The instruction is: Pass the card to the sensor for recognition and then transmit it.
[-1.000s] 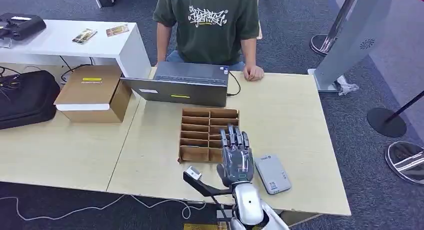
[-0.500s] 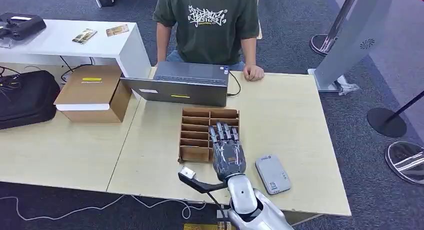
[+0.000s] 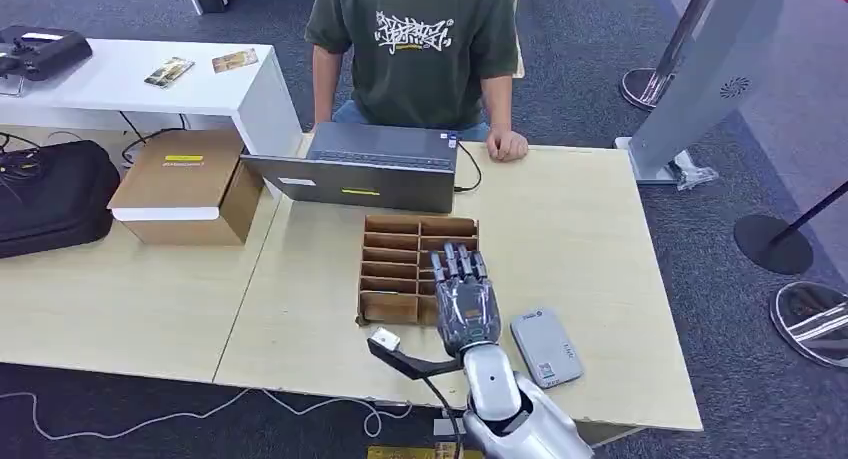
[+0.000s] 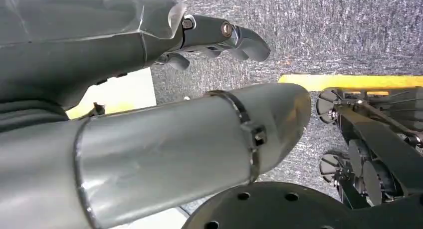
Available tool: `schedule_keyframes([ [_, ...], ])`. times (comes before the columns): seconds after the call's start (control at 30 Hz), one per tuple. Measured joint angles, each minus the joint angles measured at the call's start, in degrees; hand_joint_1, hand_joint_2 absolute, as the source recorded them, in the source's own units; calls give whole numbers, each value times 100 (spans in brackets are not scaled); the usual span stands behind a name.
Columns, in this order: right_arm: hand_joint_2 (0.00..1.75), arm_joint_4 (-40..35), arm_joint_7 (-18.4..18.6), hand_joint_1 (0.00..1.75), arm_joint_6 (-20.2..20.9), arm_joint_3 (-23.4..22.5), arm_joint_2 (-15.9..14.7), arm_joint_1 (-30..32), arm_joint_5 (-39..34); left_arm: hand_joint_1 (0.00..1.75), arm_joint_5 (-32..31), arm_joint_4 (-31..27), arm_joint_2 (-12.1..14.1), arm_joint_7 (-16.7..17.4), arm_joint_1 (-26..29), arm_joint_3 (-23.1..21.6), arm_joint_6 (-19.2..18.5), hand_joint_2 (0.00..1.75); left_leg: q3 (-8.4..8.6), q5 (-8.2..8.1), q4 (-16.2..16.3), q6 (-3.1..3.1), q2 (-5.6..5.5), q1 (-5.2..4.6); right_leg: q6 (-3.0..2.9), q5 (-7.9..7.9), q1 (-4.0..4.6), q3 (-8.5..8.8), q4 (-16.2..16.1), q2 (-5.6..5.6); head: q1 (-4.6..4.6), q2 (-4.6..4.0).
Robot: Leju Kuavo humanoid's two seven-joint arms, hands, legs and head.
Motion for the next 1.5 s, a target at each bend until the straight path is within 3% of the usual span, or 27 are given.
schedule_keyframes([
  [0.63,175,-79,61,0,26,-203,-192,43,0,0,-42,0,-2,0,-2,26,2,0,0,0,0,0,1,0,0,0,0,-1,0,1,0,0],
  [1.13,175,-345,149,0,304,-275,-299,203,0,0,-46,0,-2,0,-3,26,15,0,0,-1,0,0,1,0,0,-1,0,-2,-1,1,0,0],
  [1.5,175,-1324,446,0,798,-278,-675,578,2,0,-15,-2,-35,-2,-1,124,-9,0,-2,-3,0,3,0,-1,2,-1,-1,-2,-3,0,2,0],
])
